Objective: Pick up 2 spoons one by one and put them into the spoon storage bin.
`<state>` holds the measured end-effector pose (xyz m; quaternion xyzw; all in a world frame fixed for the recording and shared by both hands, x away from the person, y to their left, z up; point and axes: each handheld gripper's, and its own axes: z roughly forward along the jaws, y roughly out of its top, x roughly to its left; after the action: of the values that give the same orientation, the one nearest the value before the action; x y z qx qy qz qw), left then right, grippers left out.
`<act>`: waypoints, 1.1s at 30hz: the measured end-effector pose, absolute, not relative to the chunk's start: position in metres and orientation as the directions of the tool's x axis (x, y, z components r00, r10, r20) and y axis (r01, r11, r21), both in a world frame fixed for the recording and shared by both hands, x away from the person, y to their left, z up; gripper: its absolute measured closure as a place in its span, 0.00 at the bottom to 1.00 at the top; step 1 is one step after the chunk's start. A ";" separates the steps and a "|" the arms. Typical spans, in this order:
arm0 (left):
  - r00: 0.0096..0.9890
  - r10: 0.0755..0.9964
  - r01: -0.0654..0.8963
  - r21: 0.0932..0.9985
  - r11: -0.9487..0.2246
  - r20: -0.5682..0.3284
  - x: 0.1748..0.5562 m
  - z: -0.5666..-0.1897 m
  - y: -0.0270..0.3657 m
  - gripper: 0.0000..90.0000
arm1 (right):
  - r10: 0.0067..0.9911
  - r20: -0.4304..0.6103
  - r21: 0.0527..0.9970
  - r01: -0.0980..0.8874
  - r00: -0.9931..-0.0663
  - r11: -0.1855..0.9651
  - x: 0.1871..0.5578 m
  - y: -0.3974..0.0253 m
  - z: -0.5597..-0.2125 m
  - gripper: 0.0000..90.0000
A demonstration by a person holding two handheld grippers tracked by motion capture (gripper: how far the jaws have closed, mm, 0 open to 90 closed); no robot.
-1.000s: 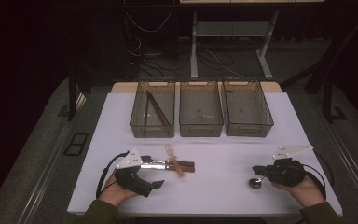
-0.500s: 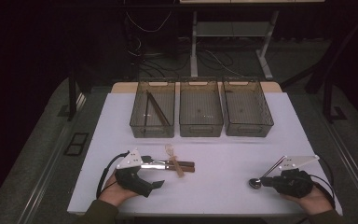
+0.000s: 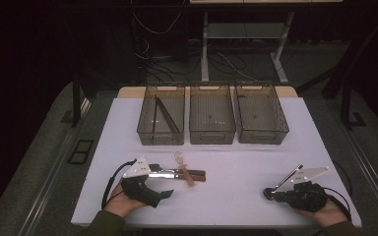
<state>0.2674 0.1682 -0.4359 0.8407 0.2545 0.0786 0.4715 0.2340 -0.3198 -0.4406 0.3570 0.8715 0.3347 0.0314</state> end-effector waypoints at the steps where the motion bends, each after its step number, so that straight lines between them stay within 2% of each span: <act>1: 0.858 0.503 0.354 0.833 -0.425 -0.108 0.267 -0.436 0.168 0.00 | 0.642 0.183 0.606 0.600 -0.744 0.522 0.234 -0.319 -0.441 1.00; 33: 0.857 0.503 0.356 0.834 -0.422 -0.111 0.268 -0.437 0.166 0.00 | 0.654 0.141 0.619 0.582 -0.743 0.527 0.256 -0.303 -0.444 1.00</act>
<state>0.2677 0.1660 -0.4365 0.8397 0.2555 0.0776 0.4729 0.2557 -0.3030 -0.4437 0.3541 0.8722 0.3330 0.0541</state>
